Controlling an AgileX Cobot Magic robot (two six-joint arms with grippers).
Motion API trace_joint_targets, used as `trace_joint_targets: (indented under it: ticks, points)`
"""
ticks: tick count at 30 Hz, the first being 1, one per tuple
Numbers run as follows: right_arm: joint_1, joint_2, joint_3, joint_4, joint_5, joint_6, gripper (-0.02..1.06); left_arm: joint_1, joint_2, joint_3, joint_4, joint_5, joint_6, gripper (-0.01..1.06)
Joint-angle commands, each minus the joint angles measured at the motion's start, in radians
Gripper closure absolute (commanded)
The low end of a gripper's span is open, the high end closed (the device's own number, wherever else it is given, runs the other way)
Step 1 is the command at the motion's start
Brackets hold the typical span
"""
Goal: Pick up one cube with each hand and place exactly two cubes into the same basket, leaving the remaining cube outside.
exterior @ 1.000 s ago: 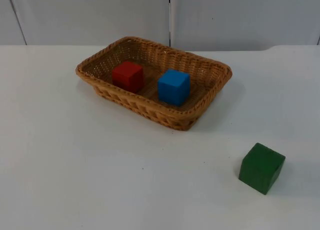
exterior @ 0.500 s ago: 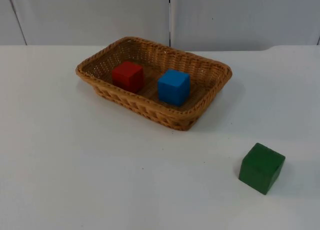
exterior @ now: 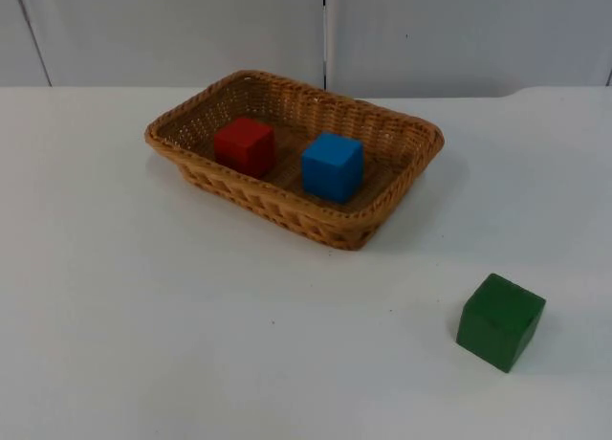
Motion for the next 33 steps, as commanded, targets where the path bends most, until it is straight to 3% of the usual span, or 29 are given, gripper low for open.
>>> trace_joint_targets:
  ticks: [1,9,11,18,33]
  points:
    - [0.000,-0.016,0.004,-0.020,0.020,0.032,0.29,-0.005,-0.005,0.004,0.025,0.001,-0.025,0.13]
    - [0.000,-0.064,0.036,-0.063,0.052,0.041,0.29,-0.005,-0.005,0.007,0.056,0.009,-0.064,0.13]
    - [0.000,-0.090,0.060,-0.100,0.070,0.086,0.29,-0.005,-0.005,0.008,0.086,0.011,-0.107,0.13]
    - [0.000,-0.093,0.074,-0.109,0.142,0.103,0.29,-0.005,-0.005,0.008,0.097,0.013,-0.111,0.13]
    - [0.000,-0.093,0.086,-0.106,0.140,0.084,0.29,-0.005,-0.005,0.008,0.097,0.013,-0.111,0.13]
